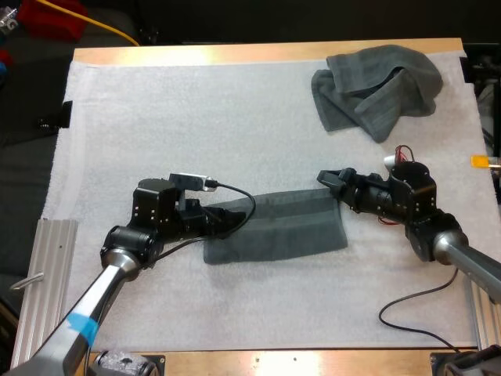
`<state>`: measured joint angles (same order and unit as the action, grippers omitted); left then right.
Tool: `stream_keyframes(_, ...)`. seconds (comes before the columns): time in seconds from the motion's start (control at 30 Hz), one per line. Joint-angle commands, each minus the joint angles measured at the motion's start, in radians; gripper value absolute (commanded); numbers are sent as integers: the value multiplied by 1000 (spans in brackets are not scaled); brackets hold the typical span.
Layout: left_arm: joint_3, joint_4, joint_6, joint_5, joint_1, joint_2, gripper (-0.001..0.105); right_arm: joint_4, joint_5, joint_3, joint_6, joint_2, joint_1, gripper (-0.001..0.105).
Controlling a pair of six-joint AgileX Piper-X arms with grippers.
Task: Pick towel from pile, fold and stack
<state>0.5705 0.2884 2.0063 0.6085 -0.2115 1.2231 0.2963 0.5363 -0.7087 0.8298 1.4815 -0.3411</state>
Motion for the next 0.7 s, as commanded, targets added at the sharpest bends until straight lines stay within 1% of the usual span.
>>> stream_keyframes(0.0,9,4,10,24,-6,-34,70,7,18,-5,3,-21,5,57)
stream_keyframes(0.17,9,53,10,20,-6,-141,70,-26,15,-5,3,-70,5,57)
stream_keyframes(0.27,9,98,10,13,-6,-214,70,-93,15,-5,18,-106,5,57)
stream_keyframes(0.47,9,202,10,8,-6,-350,70,-220,15,-5,86,-176,5,56)
stream_keyframes(0.6,9,276,10,-17,-6,-436,70,-311,15,-5,142,-234,5,56)
stream_keyframes(0.67,9,304,10,-23,-6,-468,70,-348,13,-5,155,-257,5,56)
